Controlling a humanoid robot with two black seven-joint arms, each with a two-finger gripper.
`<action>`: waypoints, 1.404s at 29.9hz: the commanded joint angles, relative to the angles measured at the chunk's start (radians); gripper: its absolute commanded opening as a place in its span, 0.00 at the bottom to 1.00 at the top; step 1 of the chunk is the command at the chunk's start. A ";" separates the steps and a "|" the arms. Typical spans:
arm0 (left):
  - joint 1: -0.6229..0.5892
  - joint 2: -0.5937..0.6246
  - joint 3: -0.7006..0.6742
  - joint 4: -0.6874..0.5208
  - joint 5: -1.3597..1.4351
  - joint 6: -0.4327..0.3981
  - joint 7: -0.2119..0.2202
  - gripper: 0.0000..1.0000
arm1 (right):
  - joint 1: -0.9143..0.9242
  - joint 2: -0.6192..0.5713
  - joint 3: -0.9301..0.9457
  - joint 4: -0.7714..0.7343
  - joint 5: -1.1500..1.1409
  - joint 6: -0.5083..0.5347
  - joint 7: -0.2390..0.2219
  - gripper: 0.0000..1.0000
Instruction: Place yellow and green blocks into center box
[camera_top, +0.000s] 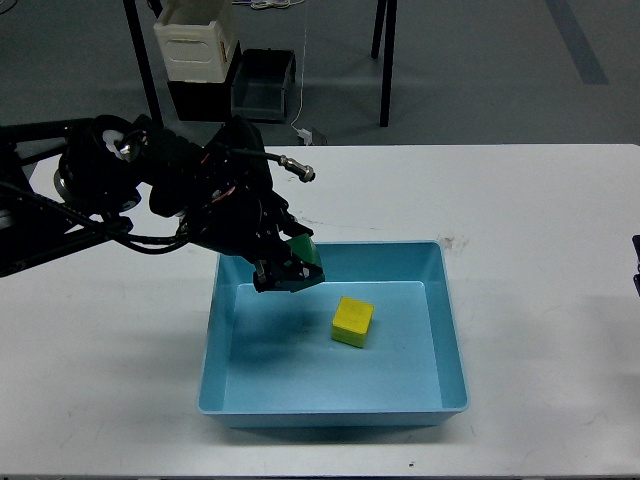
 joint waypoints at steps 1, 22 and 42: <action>0.048 -0.014 0.010 0.012 0.040 0.000 0.000 0.42 | 0.003 0.002 0.000 -0.012 0.000 0.000 0.000 0.98; 0.116 0.021 -0.185 0.037 -0.217 0.000 0.000 0.96 | 0.013 0.021 -0.069 -0.003 0.003 0.006 0.000 1.00; 0.780 0.039 -0.665 0.023 -1.722 0.319 0.000 1.00 | 0.101 0.090 -0.169 0.043 0.995 0.426 -0.059 1.00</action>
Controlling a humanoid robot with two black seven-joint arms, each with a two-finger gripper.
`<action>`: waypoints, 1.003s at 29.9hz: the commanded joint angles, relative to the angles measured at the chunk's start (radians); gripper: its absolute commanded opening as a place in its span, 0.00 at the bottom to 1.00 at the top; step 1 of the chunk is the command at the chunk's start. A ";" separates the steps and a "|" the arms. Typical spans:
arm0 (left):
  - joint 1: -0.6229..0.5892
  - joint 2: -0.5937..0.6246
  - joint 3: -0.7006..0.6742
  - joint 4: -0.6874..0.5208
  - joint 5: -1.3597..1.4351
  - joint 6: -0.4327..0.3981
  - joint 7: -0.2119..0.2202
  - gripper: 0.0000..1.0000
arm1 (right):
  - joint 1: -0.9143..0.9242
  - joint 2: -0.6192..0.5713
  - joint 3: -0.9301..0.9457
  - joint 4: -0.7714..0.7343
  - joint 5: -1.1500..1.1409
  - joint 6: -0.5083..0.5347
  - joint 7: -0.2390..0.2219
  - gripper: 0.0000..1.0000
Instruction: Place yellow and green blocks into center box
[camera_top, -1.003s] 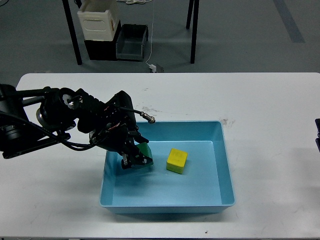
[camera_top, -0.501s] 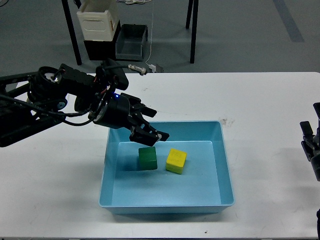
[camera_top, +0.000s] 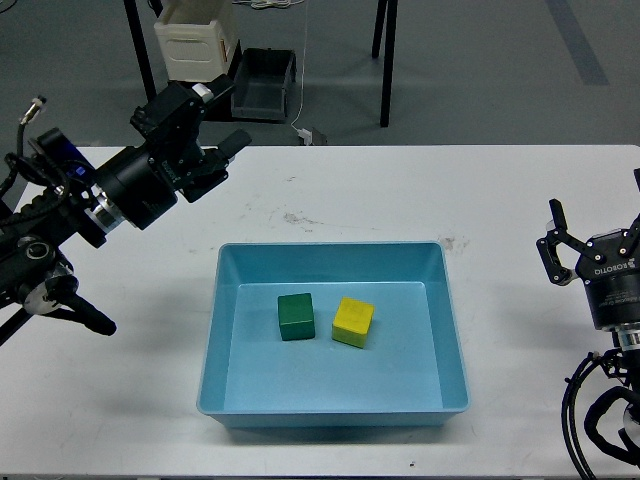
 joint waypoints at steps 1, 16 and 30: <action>0.094 -0.031 -0.046 0.001 -0.331 0.023 0.000 1.00 | -0.006 0.000 -0.001 0.000 0.184 0.039 -0.051 1.00; 0.293 -0.028 -0.108 -0.095 -1.230 -0.118 0.000 1.00 | -0.101 0.037 0.003 0.017 0.482 0.033 -0.205 1.00; 0.425 -0.076 -0.221 -0.155 -1.300 -0.174 0.000 1.00 | -0.175 0.079 0.000 0.014 0.490 0.042 -0.202 1.00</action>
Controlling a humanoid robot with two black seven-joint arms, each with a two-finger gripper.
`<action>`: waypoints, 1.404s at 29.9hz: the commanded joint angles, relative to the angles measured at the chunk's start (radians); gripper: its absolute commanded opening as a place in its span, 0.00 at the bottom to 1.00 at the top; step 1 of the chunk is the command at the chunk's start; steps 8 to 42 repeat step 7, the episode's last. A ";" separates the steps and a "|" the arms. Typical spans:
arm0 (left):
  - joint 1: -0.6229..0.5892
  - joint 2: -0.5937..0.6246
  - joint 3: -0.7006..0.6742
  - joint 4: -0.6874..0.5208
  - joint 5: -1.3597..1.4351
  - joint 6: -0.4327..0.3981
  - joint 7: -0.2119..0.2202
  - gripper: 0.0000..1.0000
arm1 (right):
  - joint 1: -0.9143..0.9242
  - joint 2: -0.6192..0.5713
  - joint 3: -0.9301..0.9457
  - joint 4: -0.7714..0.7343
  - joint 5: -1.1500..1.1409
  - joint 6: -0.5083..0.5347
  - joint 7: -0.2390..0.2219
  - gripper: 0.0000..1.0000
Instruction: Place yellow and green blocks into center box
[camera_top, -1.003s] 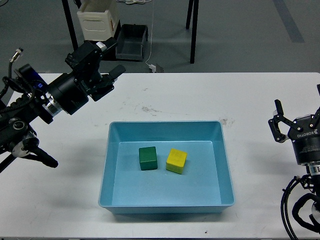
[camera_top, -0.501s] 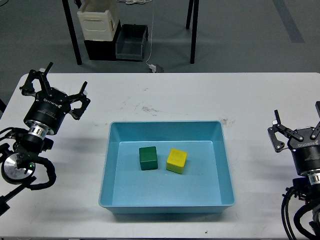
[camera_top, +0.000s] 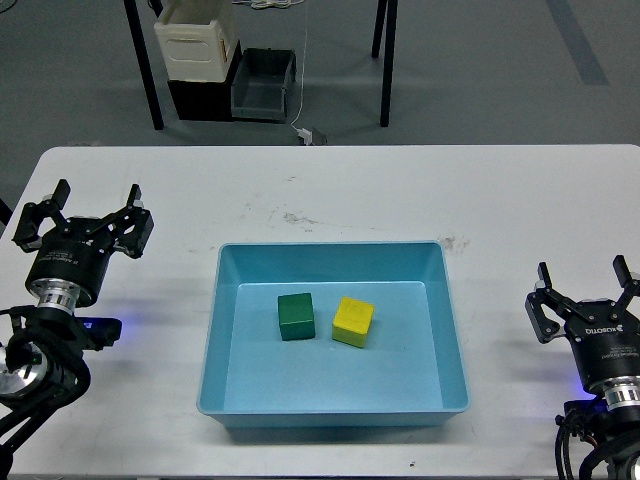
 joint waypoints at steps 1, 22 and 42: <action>0.022 -0.009 -0.002 -0.004 0.000 -0.013 0.000 1.00 | -0.003 0.010 -0.002 -0.004 -0.003 0.001 0.001 1.00; 0.039 -0.018 0.001 -0.010 0.001 -0.013 0.000 1.00 | -0.002 0.012 -0.003 -0.007 -0.005 0.001 0.001 1.00; 0.039 -0.018 0.001 -0.010 0.001 -0.013 0.000 1.00 | -0.002 0.012 -0.003 -0.007 -0.005 0.001 0.001 1.00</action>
